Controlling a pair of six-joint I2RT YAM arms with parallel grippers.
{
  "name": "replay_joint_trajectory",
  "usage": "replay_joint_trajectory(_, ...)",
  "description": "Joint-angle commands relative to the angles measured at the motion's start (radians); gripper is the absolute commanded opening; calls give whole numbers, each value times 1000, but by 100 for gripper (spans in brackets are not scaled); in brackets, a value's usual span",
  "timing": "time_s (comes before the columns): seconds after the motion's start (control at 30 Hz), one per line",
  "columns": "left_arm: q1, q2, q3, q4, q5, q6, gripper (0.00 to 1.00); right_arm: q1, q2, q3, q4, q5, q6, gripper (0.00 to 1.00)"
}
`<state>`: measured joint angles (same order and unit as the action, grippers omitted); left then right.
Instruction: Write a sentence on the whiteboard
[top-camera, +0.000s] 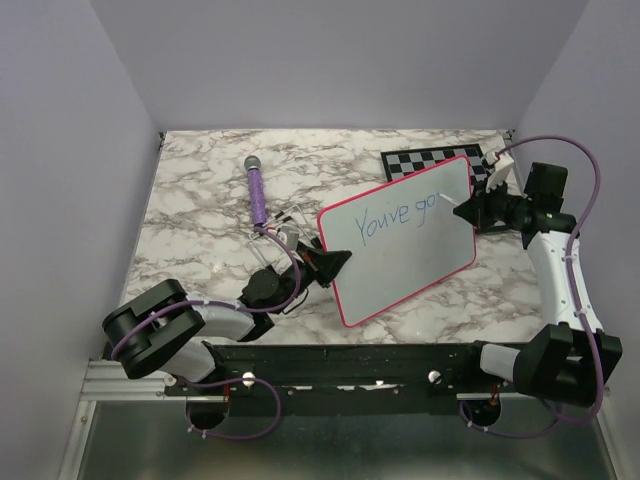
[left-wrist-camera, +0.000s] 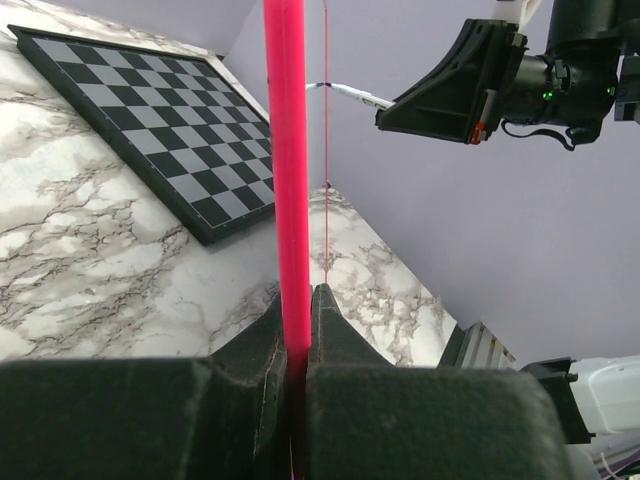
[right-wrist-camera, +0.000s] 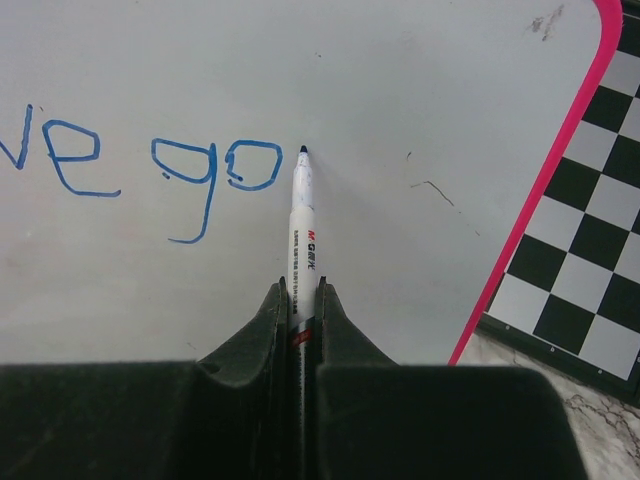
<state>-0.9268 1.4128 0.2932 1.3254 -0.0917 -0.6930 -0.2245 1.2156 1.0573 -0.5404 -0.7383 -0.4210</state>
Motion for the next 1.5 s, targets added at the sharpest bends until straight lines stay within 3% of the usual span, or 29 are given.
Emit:
replay_joint_trajectory(0.0,-9,25,-5,-25,75,59,0,-7,18,-8,-1,-33,-19,0)
replay_joint_trajectory(0.63,-9,14,-11,-32,72,66,0,-7,12,13,63,114,50,1)
replay_joint_trajectory(1.03,-9,20,-6,-32,73,63,0,-7,-73,-16,85,-4,39,1)
replay_joint_trajectory(1.47,-9,21,-2,-35,79,61,0,-7,-2,9,83,-7,48,1)
